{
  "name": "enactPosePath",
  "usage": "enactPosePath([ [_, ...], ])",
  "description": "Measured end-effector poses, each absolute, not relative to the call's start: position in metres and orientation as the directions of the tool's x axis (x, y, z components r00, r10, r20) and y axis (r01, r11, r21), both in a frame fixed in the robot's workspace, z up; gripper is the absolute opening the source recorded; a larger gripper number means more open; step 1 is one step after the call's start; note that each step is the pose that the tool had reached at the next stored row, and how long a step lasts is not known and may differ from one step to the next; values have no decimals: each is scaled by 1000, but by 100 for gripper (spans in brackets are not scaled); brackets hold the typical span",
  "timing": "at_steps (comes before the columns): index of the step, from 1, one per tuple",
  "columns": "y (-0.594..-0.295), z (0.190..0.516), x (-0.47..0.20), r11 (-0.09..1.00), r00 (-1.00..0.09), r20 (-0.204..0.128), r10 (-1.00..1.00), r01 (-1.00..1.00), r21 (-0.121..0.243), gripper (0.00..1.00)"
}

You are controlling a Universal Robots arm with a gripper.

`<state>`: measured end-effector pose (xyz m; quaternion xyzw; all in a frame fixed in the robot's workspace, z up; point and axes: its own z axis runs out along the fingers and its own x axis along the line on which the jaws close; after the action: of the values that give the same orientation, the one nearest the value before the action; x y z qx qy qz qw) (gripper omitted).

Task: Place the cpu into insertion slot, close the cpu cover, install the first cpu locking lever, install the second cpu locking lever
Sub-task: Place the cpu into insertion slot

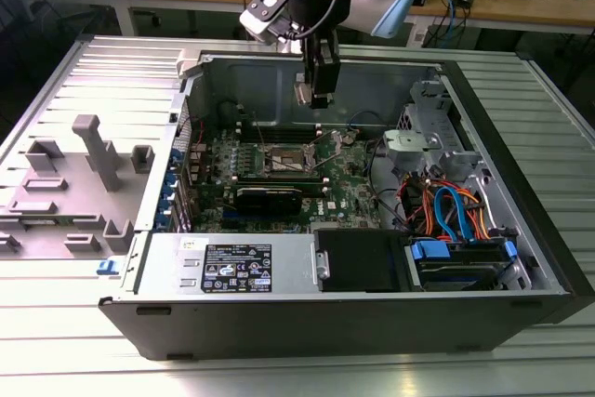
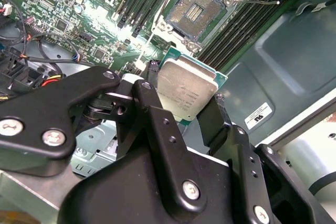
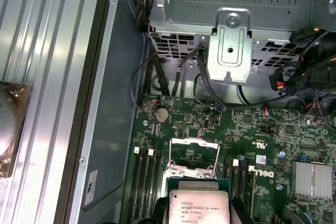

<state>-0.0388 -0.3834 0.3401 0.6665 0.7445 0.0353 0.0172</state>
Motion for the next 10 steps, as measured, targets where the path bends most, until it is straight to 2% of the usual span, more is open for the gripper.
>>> enactPosePath([
  [10,-384,337,-39,82,-84,21,996,994,75,55],
])
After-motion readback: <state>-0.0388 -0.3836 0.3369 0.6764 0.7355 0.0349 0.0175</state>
